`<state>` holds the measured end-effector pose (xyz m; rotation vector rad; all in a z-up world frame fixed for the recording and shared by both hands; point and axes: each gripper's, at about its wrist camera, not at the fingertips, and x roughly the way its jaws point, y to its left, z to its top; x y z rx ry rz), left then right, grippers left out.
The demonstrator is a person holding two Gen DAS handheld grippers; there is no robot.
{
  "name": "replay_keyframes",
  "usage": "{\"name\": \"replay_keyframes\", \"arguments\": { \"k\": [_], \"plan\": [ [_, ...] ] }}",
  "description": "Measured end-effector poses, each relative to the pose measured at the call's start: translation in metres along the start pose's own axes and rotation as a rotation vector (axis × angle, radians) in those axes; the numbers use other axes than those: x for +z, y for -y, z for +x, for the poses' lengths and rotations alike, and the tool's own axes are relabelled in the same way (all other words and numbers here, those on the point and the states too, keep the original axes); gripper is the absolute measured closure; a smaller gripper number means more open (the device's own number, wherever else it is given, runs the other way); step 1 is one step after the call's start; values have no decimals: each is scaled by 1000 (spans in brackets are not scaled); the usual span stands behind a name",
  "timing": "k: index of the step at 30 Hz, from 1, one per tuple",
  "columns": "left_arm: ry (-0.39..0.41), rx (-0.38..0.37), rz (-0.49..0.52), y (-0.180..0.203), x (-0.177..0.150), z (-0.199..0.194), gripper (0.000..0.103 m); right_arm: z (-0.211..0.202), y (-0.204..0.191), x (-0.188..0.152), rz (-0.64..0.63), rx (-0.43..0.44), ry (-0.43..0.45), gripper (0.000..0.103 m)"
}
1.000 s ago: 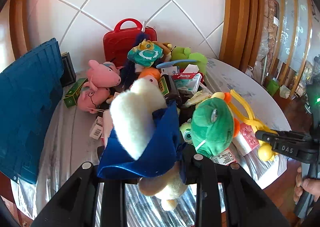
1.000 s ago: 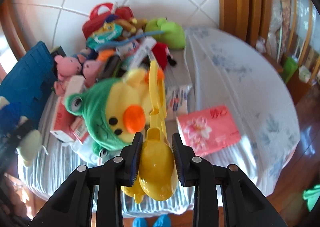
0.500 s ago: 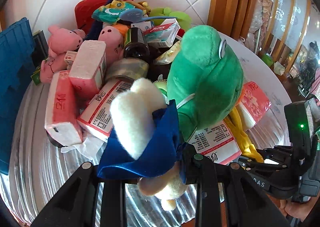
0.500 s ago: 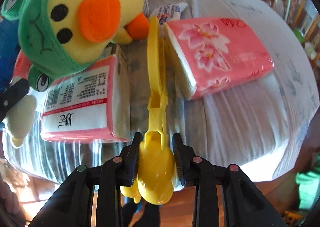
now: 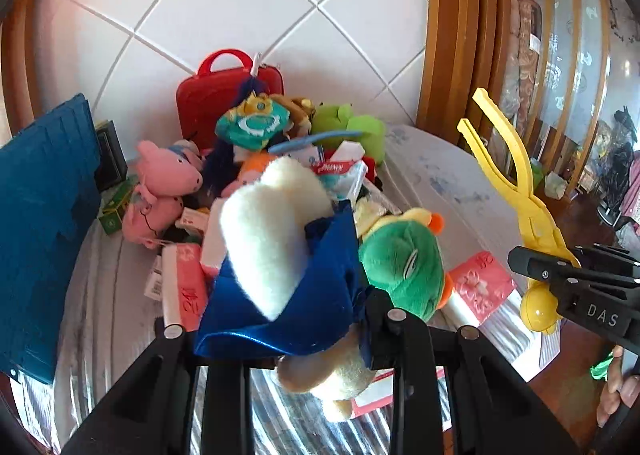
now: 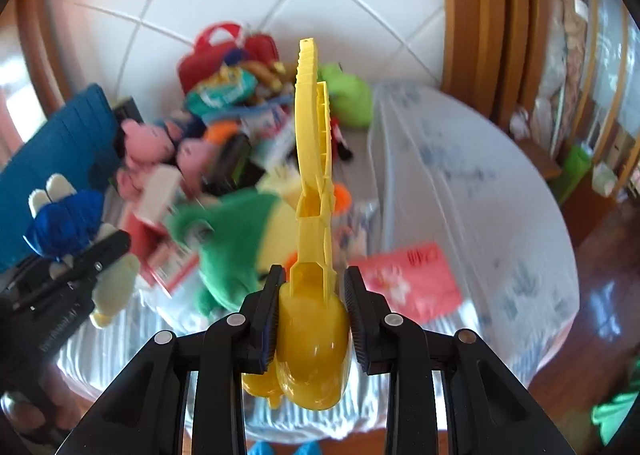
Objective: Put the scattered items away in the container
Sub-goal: 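Carry the bear with the left tool while the right tool carries the clip toy into the blue crate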
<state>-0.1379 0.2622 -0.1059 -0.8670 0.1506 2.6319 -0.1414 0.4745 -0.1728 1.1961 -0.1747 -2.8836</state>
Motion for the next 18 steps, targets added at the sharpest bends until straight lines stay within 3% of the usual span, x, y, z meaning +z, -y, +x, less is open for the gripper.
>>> {"name": "replay_keyframes", "arguments": {
  "k": [9, 18],
  "plan": [
    [158, 143, -30, -70, 31, -68, 76, -27, -118, 66, -149, 165, 131, 73],
    [260, 250, -30, -191, 35, -130, 76, -54, -262, 84, -250, 255, 228, 73]
  ]
}}
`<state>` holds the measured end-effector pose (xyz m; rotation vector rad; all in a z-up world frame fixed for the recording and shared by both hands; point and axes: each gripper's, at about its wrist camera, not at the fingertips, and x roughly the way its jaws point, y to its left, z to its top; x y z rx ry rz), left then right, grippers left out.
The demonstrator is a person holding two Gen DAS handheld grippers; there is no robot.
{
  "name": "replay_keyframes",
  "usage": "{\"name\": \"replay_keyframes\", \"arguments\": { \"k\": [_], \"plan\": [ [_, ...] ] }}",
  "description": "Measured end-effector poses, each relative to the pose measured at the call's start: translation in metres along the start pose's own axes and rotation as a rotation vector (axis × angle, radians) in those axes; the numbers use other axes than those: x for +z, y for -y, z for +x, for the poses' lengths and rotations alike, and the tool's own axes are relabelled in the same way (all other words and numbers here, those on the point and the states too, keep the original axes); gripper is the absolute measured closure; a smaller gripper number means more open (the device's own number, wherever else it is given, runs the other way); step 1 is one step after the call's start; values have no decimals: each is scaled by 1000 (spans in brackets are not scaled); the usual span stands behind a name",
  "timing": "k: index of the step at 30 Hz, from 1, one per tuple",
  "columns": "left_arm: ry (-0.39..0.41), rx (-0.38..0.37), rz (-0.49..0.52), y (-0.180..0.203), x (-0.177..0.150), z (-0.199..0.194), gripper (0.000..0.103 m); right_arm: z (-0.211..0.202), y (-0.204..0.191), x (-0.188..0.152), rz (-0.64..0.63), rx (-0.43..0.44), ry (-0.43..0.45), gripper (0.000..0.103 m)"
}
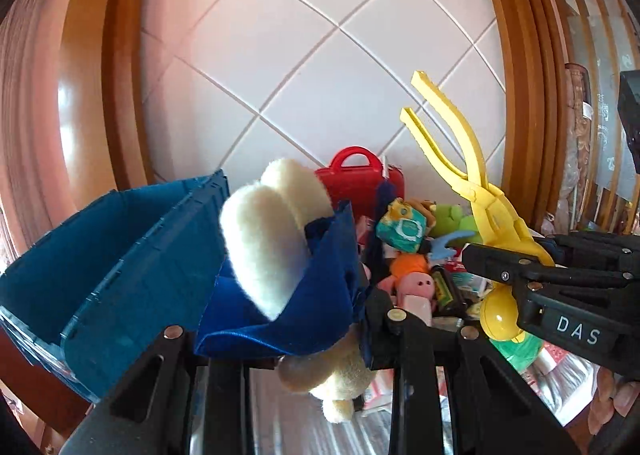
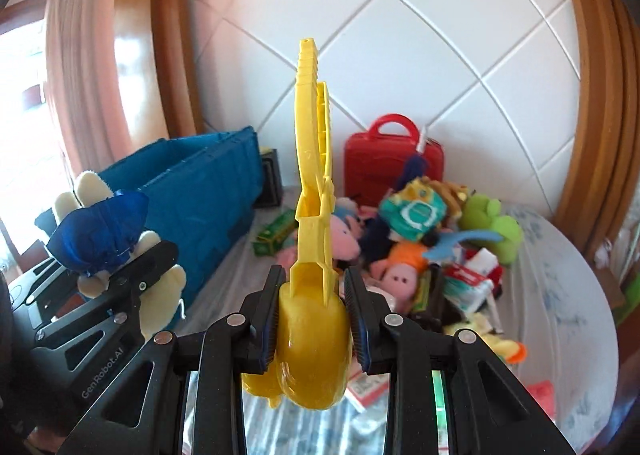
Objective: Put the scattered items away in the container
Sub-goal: 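Carry the bear with the left tool while the right tool carries the clip toy into the blue crate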
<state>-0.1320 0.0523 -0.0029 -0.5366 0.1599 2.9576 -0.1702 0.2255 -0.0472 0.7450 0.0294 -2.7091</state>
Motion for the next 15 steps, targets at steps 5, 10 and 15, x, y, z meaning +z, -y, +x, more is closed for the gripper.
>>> {"name": "replay_keyframes", "arguments": {
  "k": [5, 10, 15],
  "plan": [
    [29, 34, 23, -79, 9, -11, 76, 10, -87, 27, -15, 28, 43, 73],
    [35, 86, 5, -145, 16, -13, 76, 23, -153, 49, -33, 65, 58, 73],
    [-7, 149, -45, -194, 31, 4, 76, 47, -202, 76, -77, 120, 38, 73]
  ]
}}
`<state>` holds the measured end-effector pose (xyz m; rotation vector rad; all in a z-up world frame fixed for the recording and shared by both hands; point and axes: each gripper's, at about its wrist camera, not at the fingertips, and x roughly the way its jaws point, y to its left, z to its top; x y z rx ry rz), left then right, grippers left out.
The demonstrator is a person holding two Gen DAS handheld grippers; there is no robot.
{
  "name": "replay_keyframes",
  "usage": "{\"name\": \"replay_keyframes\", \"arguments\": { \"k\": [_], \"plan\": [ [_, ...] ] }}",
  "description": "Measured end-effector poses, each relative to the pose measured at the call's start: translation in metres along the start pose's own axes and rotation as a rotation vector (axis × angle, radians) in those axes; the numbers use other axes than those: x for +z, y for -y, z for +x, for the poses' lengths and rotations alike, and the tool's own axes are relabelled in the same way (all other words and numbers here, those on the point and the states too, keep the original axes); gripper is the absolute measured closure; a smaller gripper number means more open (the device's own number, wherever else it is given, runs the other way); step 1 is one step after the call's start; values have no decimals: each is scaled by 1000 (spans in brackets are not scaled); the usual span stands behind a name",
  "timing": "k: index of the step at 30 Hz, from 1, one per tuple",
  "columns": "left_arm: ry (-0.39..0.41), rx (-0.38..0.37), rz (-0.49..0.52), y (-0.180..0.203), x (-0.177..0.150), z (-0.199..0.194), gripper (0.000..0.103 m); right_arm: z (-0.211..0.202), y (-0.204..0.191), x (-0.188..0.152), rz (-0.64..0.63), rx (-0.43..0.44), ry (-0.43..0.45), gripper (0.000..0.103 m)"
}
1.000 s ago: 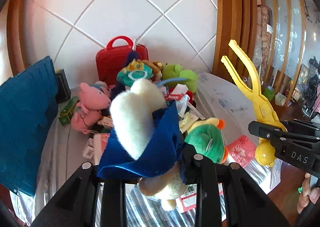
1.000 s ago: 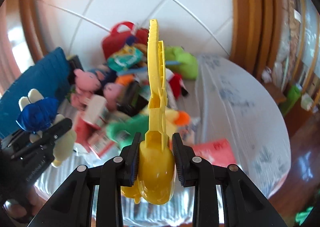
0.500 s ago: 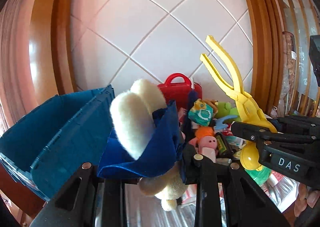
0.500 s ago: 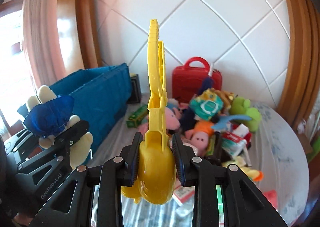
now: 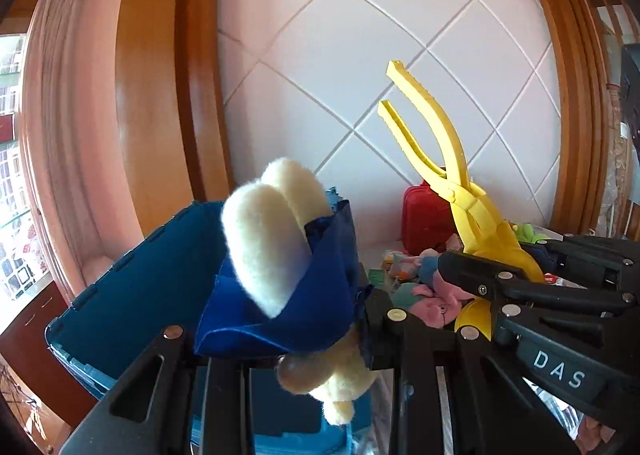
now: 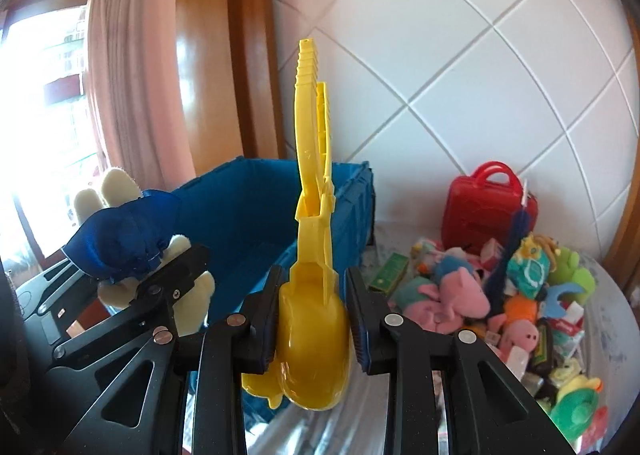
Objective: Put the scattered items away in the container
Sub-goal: 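Carry the bear with the left tool while the right tool carries the clip toy into the blue crate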
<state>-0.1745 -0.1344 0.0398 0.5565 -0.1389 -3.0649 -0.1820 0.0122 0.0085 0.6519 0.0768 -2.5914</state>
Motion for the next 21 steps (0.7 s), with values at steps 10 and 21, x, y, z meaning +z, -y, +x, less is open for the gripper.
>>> {"name": "replay_keyframes", "arguments": {
  "k": [10, 21],
  "plan": [
    [-194, 122, -30, -90, 53, 85, 76, 90, -66, 87, -95, 57, -61, 73],
    [-506, 73, 2, -192, 30, 236, 76, 253, -98, 116, 27, -47, -327, 73]
  ]
}}
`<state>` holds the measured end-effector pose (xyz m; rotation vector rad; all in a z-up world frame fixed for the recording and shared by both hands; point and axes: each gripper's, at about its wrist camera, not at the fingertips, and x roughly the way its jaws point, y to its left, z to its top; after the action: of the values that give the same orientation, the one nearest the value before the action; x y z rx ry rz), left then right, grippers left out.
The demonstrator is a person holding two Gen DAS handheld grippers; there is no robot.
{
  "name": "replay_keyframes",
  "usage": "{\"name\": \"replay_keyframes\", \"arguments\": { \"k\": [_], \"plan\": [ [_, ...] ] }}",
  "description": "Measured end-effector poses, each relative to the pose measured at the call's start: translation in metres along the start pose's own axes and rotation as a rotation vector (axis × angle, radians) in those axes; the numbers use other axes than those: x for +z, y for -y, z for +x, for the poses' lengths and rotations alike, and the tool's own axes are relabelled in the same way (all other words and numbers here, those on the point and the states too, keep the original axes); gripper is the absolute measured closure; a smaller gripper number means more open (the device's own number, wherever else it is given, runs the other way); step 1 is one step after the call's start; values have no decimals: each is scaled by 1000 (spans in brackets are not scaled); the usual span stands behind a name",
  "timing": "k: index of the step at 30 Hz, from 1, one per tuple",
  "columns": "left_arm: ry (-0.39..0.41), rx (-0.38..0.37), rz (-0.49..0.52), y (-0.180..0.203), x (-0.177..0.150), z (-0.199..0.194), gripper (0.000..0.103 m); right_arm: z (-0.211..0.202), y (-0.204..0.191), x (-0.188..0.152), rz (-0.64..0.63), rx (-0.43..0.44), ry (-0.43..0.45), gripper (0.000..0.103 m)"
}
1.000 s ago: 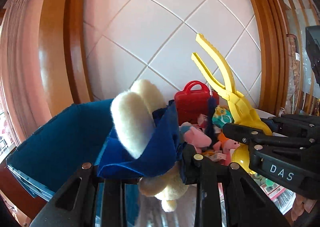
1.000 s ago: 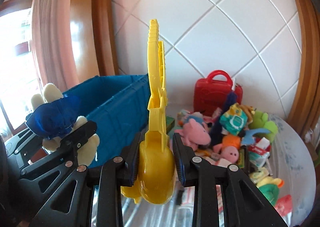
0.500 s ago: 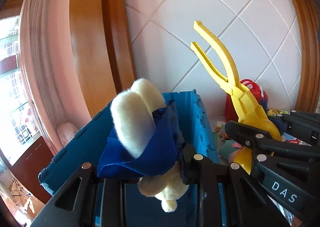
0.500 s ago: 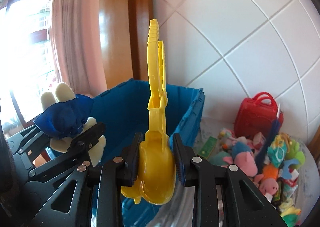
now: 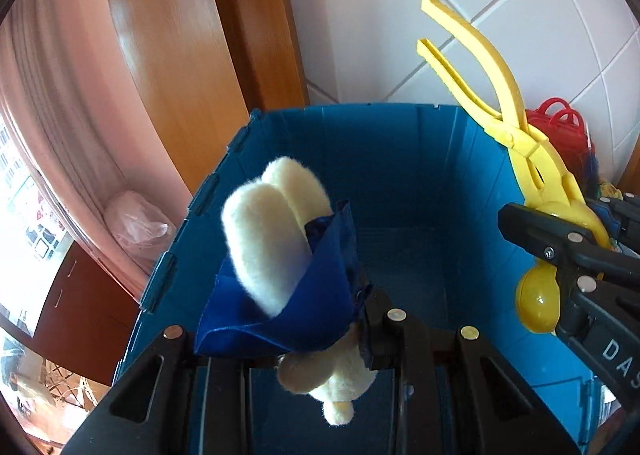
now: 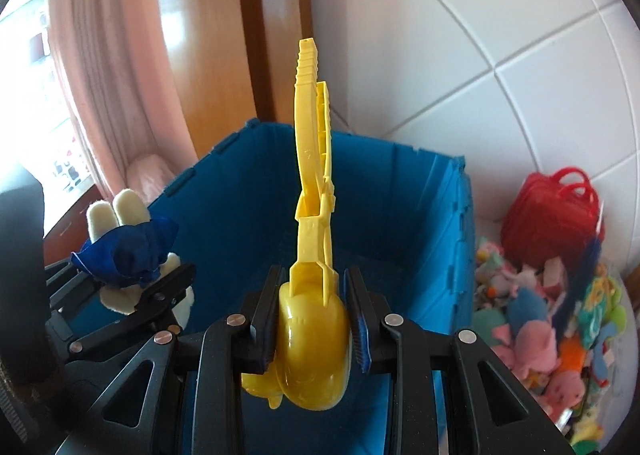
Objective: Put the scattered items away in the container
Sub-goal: 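Carry the bear with the left tool while the right tool carries the clip toy into the blue crate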
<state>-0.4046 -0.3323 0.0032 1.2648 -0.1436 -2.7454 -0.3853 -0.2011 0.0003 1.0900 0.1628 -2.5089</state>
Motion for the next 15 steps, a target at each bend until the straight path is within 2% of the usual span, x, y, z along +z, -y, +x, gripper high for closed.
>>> {"name": "replay_keyframes", "arguments": {
  "k": [3, 8, 15],
  "plan": [
    [-90, -27, 35, -12, 16, 48, 76, 46, -7, 10, 24, -67, -71, 73],
    [-205, -72, 129, -1, 21, 115, 76, 114, -2, 10, 63, -145, -204, 73],
    [-437, -33, 180, 12, -8, 229, 76, 216, 17, -36, 111, -192, -454, 73]
  ]
}}
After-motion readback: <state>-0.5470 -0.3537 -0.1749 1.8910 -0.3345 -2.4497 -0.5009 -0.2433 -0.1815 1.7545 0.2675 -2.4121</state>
